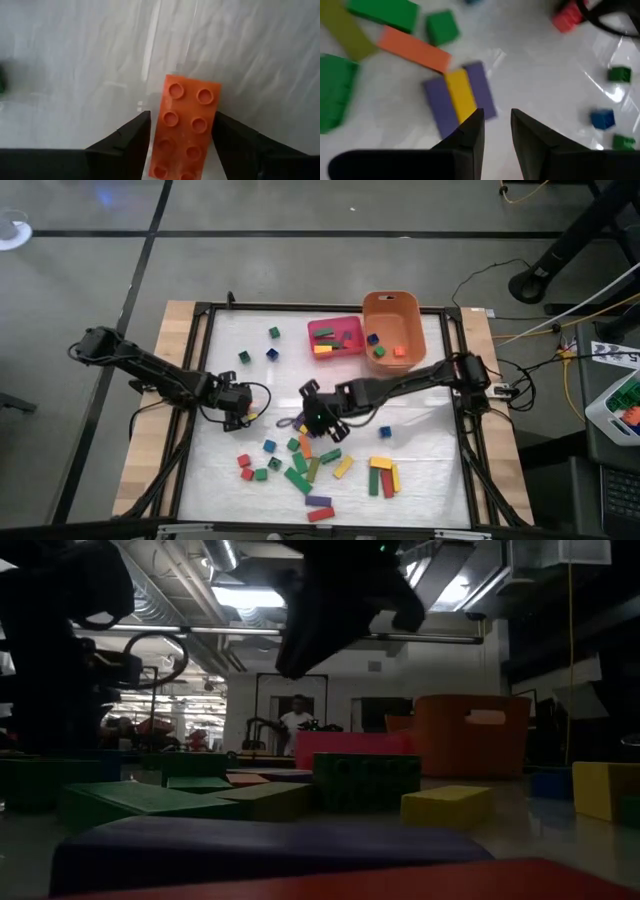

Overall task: Sort blocks by size
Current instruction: Put the large orange game piece into the pink bin

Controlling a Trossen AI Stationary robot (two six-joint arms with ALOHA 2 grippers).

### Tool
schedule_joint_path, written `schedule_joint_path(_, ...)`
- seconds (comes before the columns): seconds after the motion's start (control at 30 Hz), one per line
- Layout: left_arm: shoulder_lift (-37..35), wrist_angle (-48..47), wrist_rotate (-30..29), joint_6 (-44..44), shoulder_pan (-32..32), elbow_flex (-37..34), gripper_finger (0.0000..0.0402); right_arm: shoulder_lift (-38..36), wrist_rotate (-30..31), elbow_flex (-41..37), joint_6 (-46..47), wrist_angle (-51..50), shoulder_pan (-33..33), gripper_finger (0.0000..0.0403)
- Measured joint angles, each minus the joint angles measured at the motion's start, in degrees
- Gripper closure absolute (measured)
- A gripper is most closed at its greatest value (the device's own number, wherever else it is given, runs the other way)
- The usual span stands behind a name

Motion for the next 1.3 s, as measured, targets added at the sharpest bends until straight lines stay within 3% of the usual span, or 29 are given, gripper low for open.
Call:
schedule_joint_path(0.17,0.68,3.78,2.66,-0.33,1.61,-0.10,0.0278,0.00,-0.04,0.00,0.22,0.05,2.51,0.0307)
schedule_joint_path(0.5,0.84,26.97,7.30,1.37,6.05,0.40,0.0280,0.00,-3.06,0.00,0.28,-0.66,4.70,0.0299)
schedule_joint_path(0.73,0.84,45.56,7.17,7.94,12.36,0.40,0.0280,0.09,-4.59,-0.02,0.60,-1.46,4.66,0.0242)
schedule_joint_path(0.83,1.53,53.09,6.76,11.09,16.09,0.41,0.0280,0.09,-7.49,-0.02,5.57,-2.04,4.84,0.0220)
schedule_joint_path(1.1,12.12,75.73,6.75,15.67,26.46,0.88,0.0273,0.11,-20.75,-0.02,19.65,-6.04,5.02,0.0208)
schedule_joint_path(1.3,23.46,81.17,8.50,15.26,31.96,7.99,0.0273,0.13,-20.87,-0.04,21.46,-7.64,7.36,0.0208)
